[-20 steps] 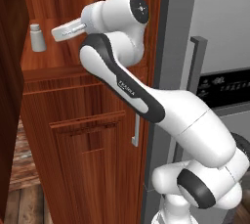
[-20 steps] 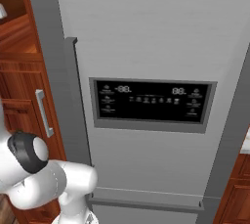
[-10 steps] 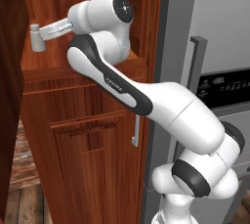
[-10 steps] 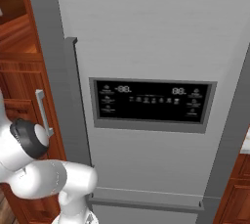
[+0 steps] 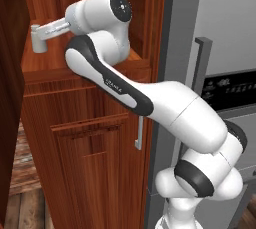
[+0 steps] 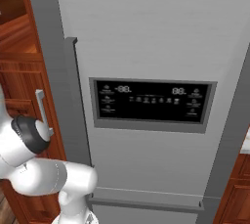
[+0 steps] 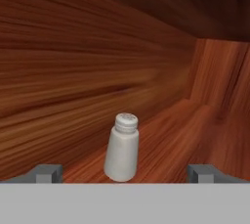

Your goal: Collect the turmeric, ketchup, and shaker from the cabinet and place them next to the stove.

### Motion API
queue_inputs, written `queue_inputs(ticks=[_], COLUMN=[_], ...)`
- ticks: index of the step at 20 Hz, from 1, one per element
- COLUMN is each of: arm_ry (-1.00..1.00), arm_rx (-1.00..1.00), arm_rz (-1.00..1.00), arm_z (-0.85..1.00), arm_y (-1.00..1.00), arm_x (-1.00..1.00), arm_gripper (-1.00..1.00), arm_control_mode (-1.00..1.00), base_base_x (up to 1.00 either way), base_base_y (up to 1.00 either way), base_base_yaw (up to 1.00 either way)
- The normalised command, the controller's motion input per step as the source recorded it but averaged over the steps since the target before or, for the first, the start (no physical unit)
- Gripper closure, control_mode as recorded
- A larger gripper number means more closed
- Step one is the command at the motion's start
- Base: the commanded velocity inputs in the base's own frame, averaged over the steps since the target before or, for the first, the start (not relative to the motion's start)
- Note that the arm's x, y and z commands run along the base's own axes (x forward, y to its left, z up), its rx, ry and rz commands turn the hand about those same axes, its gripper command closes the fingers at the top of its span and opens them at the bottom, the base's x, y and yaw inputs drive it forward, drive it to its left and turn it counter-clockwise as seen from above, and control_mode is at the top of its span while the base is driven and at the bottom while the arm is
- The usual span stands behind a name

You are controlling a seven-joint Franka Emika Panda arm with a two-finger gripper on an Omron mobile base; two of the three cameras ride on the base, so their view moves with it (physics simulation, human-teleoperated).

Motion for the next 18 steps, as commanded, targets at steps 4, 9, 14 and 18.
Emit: queue_inputs(ticks=[4,9,14,18], arm_ry=[0.0,0.0,0.0,0.0], arm_rx=[0.04,0.05,0.03,0.01], arm_rz=[0.03,0.07,0.06,0.04], arm_z=[-0.03,-0.02,-0.02,-0.06], arm_y=[0.02,0.0,0.04,0.1], arm_x=[0.21,0.25,0.2,0.21], arm_gripper=[-1.0,-1.0,-1.0,-1.0], arm_control_mode=[-1.0,-1.0,-1.0,-1.0], base_base_x=[0.0,0.0,0.0,0.0], base_base_y=[0.0,0.0,0.0,0.0], base_base_yaw=[0.0,0.0,0.0,0.0])
